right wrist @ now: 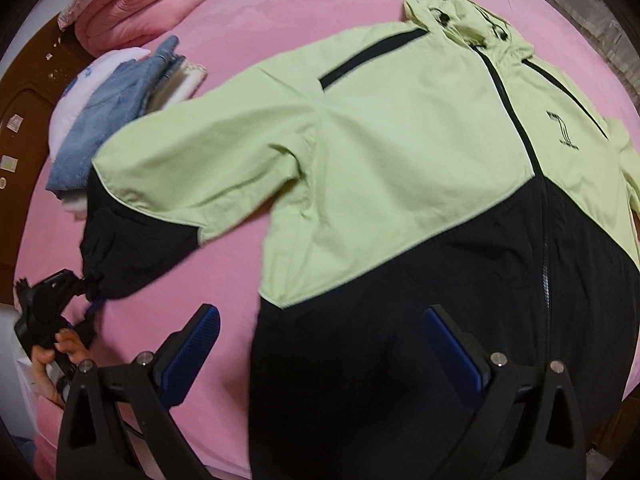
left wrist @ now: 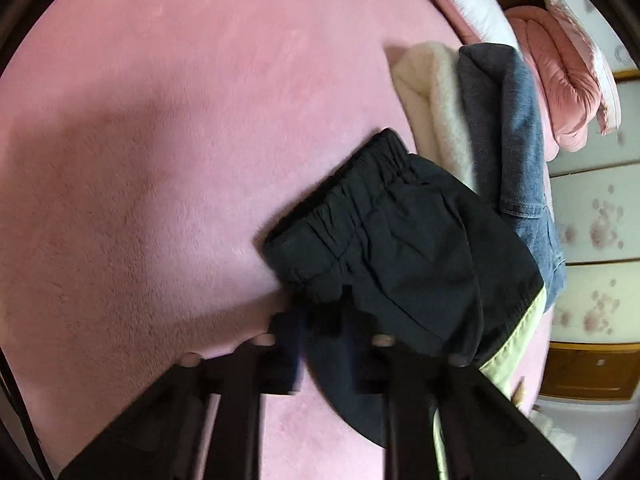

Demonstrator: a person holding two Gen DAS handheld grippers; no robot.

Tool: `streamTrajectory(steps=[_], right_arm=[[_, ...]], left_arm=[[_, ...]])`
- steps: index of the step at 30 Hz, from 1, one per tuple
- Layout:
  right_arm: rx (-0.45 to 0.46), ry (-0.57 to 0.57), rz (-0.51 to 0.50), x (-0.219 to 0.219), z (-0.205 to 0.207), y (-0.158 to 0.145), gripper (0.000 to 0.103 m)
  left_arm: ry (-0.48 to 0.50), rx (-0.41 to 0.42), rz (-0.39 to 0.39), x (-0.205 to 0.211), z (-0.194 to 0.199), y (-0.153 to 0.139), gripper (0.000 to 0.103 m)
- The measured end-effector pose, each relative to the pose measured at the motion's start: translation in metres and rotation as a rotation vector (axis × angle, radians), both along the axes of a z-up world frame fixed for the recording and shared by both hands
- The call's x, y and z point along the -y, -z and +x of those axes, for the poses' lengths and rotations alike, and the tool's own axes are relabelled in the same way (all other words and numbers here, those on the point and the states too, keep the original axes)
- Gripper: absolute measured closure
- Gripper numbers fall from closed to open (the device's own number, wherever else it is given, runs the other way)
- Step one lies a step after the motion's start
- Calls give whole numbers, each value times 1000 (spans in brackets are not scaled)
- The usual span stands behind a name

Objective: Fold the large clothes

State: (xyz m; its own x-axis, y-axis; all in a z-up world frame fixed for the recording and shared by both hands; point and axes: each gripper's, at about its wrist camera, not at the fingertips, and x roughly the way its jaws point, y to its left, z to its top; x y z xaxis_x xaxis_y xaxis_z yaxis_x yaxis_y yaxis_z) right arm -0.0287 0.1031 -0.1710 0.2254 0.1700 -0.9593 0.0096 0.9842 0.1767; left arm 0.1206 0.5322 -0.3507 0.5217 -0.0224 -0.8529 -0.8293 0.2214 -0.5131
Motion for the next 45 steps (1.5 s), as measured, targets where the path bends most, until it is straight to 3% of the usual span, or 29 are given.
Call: streamTrajectory(steps=[5,8,11,15,17,22,25,27,30,31,32,34,37,40,42,45], right_arm=[[-4,55,19,22,-11,3,2],[1,90,49,41,-16,2,2],[18,123,80,64,-18,1,2],[32,174,107,103,-16,0,2],[57,216,121,133,-14,-3,2],[128,297,90,208,-5,-10,2],[184,342,64,253,0,-12,2],[209,359,49,282,6,-10,2],[216,361,45,319,15,1,2],[209,360,44,329,18,6,2],[199,354,55,338,21,11,2],[174,345,72,350,25,20,2],[147,328,150,353,26,32,2],[133,324,264,342,32,41,12],[115,318,374,326,45,52,30],[99,297,472,299,71,66,47]], left_arm=[[40,43,140,28,12,-53,97],[140,60,116,53,36,-85,97],[215,151,144,88,54,-119,97],[389,257,267,165,88,-170,97],[534,322,304,220,116,-190,98],[769,405,257,345,163,-200,98],[897,422,205,413,187,-184,98],[971,372,168,452,206,-162,98],[1076,168,147,493,233,-120,85],[1108,116,148,499,235,-108,74],[1148,45,162,508,239,-97,54],[1180,-12,196,516,218,-83,27],[1186,-46,272,500,193,-82,26],[1157,-140,350,457,162,-72,25],[1113,-198,376,428,159,-61,25],[1069,-312,405,381,154,-42,25]])
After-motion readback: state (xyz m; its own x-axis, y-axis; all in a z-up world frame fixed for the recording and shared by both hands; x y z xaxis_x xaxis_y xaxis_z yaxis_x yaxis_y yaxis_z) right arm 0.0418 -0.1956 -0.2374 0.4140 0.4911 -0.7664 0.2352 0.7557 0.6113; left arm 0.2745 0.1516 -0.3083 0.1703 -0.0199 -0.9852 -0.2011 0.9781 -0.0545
